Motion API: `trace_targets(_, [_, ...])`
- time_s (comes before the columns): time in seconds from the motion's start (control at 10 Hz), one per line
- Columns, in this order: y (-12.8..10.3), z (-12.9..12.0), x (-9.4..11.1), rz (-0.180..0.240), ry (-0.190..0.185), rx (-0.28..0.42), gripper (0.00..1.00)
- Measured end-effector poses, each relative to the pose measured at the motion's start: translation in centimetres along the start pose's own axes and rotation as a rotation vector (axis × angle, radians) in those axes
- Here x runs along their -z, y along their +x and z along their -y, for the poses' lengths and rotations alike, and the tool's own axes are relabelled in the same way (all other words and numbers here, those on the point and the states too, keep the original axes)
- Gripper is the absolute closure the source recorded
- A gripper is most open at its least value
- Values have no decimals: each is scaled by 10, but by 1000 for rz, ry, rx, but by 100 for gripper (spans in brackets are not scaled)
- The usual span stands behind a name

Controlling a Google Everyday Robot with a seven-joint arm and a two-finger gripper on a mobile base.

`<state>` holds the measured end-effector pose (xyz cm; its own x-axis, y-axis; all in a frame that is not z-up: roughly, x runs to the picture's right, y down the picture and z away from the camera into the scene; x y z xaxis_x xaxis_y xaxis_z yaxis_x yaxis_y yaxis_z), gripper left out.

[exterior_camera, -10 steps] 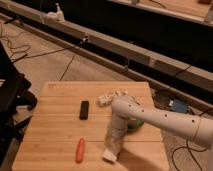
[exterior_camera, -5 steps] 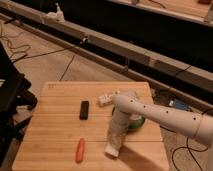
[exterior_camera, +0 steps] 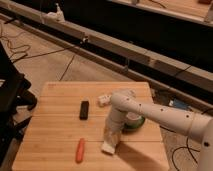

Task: Wipe the white sponge on the table

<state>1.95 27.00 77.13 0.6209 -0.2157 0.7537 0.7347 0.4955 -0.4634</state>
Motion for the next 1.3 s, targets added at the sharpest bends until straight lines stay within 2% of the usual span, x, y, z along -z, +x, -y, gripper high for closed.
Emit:
trace_targets(0.4, [-16,14,-16,28,13,44,100])
trace_targets(0.7, [-29,4,-27,43,-2,42,100])
trace_targets(1.0, [-35,-33,-32,45,-23,-49,100])
trace_targets(1.3, [-16,-62,-18,21,-10,-154,100])
